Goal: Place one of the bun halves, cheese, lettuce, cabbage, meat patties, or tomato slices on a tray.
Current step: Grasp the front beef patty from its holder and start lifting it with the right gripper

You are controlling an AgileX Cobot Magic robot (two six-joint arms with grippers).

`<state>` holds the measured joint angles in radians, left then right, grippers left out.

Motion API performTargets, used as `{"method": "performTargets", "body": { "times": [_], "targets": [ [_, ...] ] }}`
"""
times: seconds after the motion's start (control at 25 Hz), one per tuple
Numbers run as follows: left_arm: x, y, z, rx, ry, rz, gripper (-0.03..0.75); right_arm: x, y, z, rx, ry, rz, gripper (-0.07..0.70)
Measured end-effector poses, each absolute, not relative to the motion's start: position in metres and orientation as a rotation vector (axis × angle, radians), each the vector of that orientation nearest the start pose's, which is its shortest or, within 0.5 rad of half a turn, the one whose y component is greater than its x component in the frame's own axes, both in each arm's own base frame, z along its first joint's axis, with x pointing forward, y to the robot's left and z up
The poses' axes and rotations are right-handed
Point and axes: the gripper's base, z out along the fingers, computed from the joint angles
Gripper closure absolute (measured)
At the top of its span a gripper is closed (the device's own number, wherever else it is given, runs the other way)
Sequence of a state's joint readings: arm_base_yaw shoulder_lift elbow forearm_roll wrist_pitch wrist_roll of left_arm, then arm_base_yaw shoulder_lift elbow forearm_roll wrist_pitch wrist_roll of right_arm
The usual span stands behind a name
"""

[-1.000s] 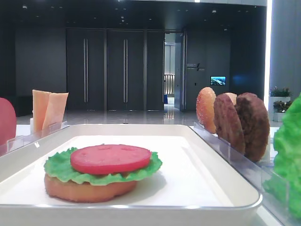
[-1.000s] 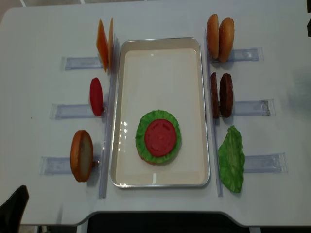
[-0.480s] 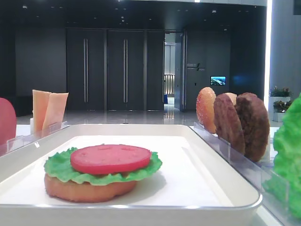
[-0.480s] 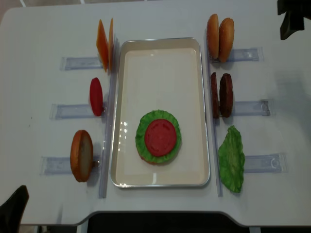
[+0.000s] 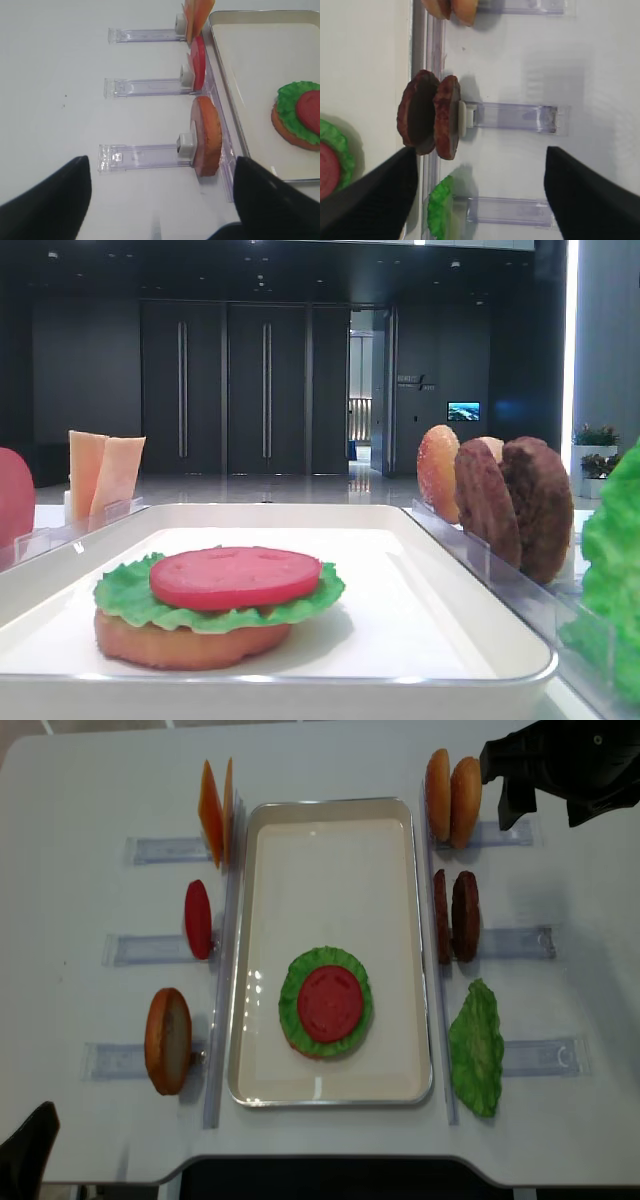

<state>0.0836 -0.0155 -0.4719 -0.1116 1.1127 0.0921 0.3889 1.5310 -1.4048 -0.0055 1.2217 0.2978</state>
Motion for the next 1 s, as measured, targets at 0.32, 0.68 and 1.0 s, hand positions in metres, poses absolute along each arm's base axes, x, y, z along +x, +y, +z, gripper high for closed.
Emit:
{"method": "performTargets", "body": {
  "times": [0.32,0.68,1.0],
  "targets": [
    [-0.006,-0.010,0.266,0.017,2.104,-0.030,0.024,0.285,0.136,0.331,-0.097,2.782,0.198,0.128],
    [-0.006,-0.010,0.266,0.017,2.104,-0.030,0.024,0.293,0.166,0.298,-0.145,2.858,0.153,0.128],
    [-0.006,-0.010,0.266,0.017,2.104,-0.030,0.024,0.298,0.187,0.267,-0.212,2.940,0.104,0.128]
  ]
}}
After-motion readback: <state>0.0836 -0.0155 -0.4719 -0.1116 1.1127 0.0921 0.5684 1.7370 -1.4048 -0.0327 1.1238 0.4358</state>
